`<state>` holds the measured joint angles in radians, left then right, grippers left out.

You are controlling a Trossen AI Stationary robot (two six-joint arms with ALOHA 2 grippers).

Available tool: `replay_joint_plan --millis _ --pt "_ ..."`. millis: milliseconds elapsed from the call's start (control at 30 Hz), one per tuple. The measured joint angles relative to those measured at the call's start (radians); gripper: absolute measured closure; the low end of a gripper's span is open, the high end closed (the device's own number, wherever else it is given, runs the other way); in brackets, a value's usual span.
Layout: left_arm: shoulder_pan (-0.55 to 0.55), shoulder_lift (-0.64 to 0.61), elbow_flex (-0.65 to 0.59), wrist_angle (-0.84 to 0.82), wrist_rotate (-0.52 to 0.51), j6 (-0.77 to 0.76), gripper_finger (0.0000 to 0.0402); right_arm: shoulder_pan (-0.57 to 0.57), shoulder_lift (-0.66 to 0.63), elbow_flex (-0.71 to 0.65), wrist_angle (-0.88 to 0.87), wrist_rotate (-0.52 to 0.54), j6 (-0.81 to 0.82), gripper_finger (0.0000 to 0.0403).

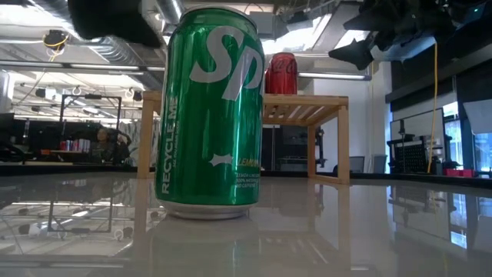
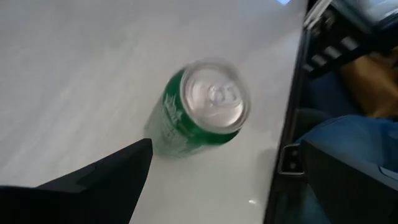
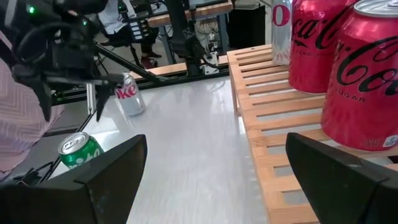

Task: Place canned beverage on shelf
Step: Put the green soda can on the shelf aligned with the red/black soda can

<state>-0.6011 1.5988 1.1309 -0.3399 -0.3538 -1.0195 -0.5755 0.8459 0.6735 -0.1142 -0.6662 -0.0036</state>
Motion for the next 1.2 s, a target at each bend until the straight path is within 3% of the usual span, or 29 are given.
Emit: replay_joint_plan --millis 400,567,967,1200 --pt "-0.028 0.206 0.0 0.079 -0.001 0.008 0.0005 0.0 0.0 0.0 -0.001 0.0 0.0 0.0024" --pt "-0.026 0.262 0.0 0.116 -0.062 0.009 0.0005 0.0 0.0 0.0 -0.001 0.0 0.0 0.0024" --pt "0.008 0.277 0.0 0.17 -0.136 0.047 0.0005 0.0 0.0 0.0 -0.001 0.002 0.0 0.0024" --pt "0.028 0.276 0.0 0.086 -0.136 0.07 0.0005 0.0 0.0 0.0 -0.001 0.003 0.0 0.0024"
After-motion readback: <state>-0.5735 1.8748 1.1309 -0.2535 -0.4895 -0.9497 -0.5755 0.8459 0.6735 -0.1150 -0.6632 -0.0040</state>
